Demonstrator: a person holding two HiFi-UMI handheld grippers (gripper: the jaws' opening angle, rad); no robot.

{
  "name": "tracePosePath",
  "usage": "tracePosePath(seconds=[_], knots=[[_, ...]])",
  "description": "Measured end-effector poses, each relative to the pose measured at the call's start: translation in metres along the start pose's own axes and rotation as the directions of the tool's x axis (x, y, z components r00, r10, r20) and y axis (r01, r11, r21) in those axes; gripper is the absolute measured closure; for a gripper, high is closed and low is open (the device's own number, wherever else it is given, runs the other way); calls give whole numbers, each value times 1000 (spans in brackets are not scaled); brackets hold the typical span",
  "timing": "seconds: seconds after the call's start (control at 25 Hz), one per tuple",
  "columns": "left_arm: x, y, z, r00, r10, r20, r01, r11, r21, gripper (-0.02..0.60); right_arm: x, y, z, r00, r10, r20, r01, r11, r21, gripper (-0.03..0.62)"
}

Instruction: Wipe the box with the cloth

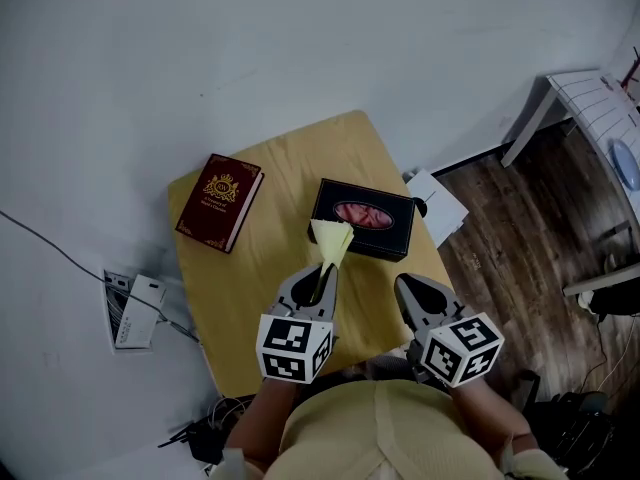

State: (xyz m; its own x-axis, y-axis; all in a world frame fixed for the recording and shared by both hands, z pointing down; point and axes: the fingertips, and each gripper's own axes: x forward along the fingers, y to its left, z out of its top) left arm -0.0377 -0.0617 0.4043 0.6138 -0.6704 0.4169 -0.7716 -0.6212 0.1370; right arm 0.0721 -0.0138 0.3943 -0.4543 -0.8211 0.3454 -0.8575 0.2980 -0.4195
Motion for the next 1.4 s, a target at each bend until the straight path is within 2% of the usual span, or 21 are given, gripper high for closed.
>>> tracePosePath(seconds=[0.16, 0.6, 0.96, 1.4], knots=[[14, 5, 14, 999, 35, 19, -35, 999, 2, 552, 8, -15, 11, 1000, 21, -4, -21, 1000, -1, 563], [41, 30, 31, 993, 119, -2, -119, 993, 20, 552, 29, -30, 21, 996, 89, -31, -89, 996, 20, 563], [60, 63, 37, 977, 206, -52, -205, 978, 30, 552, 37, -46, 22, 993, 104, -54, -102, 994, 36, 562], [88, 69, 21, 953, 260, -152, -256, 966, 49, 552, 40, -65, 22, 989, 125, -76, -121, 991, 59, 563]])
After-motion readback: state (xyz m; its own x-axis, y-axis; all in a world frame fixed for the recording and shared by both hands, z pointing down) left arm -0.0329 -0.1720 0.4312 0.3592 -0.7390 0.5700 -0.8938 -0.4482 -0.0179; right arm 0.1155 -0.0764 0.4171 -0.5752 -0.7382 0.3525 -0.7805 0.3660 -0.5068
